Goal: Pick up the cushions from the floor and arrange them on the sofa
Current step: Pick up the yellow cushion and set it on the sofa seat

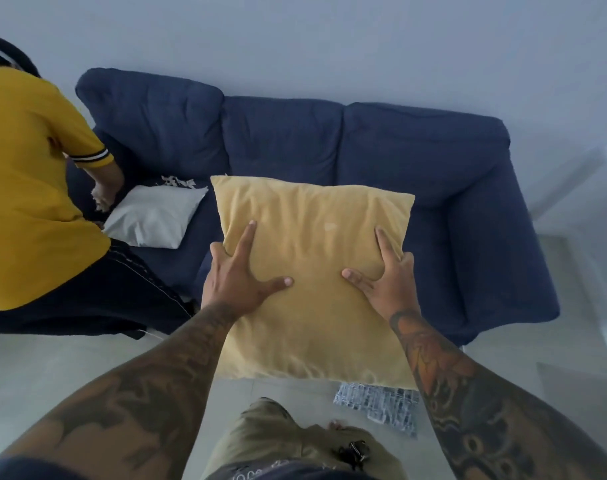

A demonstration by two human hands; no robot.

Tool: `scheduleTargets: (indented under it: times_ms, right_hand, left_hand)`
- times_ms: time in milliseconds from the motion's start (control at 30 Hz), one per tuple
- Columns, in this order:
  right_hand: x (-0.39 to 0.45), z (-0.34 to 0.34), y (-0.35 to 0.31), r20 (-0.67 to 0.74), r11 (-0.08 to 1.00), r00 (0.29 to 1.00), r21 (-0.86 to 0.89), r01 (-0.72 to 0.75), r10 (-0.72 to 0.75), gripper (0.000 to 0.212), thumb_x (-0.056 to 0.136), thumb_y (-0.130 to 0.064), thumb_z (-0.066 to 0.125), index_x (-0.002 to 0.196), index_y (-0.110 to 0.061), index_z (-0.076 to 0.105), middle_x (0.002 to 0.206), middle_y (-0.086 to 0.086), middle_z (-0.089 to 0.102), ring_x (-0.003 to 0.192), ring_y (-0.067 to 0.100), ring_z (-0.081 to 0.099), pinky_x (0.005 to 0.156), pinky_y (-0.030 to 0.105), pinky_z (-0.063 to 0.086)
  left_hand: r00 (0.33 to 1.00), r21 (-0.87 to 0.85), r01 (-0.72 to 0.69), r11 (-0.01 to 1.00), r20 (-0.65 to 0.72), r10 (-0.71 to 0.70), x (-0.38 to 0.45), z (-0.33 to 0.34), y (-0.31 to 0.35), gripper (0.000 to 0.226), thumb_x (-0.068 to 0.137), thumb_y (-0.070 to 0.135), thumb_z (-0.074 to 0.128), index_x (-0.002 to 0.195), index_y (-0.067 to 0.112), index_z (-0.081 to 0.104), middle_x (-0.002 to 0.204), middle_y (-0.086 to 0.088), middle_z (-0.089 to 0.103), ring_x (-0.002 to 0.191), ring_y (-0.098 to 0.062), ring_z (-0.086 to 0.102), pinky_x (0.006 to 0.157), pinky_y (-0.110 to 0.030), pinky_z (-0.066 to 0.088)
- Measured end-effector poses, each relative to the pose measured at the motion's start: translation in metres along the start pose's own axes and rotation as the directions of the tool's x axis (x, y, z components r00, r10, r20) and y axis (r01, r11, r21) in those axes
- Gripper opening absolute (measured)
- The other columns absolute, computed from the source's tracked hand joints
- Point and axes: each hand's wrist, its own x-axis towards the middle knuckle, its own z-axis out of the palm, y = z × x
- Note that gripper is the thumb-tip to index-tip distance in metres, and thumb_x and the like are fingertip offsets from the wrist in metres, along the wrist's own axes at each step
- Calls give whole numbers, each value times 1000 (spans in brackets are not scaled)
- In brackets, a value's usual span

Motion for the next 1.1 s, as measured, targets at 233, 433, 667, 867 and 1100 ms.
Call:
scheduleTargets:
  times_ms: [233, 433, 667, 867, 1100]
  right_hand:
    - [23, 4, -9, 41, 999, 999, -32, -4, 6, 115, 64, -80, 80, 157, -61, 14, 132, 0, 34, 115, 22, 52, 105, 44, 48]
    - [55, 32, -23, 49, 998, 998, -37, -41, 43, 116, 66, -78, 80, 158, -60, 13, 130, -2, 33, 111, 18, 50, 103, 42, 47]
    - [103, 71, -57, 25, 996, 997, -49, -73, 74, 116, 67, -77, 79, 161, -56, 15, 130, -1, 33, 113, 17, 47, 108, 43, 46]
    - [135, 97, -92, -3, 998, 998, -31, -58, 58, 115, 67, -77, 80, 161, -55, 17, 130, -1, 34, 113, 17, 48, 105, 39, 44]
    - [158, 121, -118, -9, 997, 998, -30, -68, 68, 114, 67, -81, 77, 160, -55, 17, 129, -2, 34, 114, 17, 48, 103, 38, 44]
  left_hand:
    - [998, -19, 55, 998, 25, -54, 17, 0, -6, 127, 52, 89, 75, 149, 70, -5, 117, 3, 24, 94, -23, 56, 76, -42, 57]
    - [998, -12, 44, 999, 46, -43, 66, -6, -23, 127, 52, 89, 75, 150, 69, -5, 119, 2, 25, 94, -23, 55, 75, -38, 53]
    - [995, -19, 12, 1000, 97, -10, 141, -29, -46, 127, 56, 86, 76, 152, 66, -3, 120, 0, 25, 96, -21, 49, 77, -34, 44]
    - [995, -21, -28, 999, 93, 30, 194, -55, -65, 120, 62, 86, 72, 152, 64, -3, 120, 2, 21, 100, -21, 46, 85, -38, 47]
    - [996, -15, -55, 998, 63, 56, 234, -74, -84, 109, 71, 85, 64, 155, 60, -2, 118, 2, 21, 95, -21, 43, 86, -40, 47]
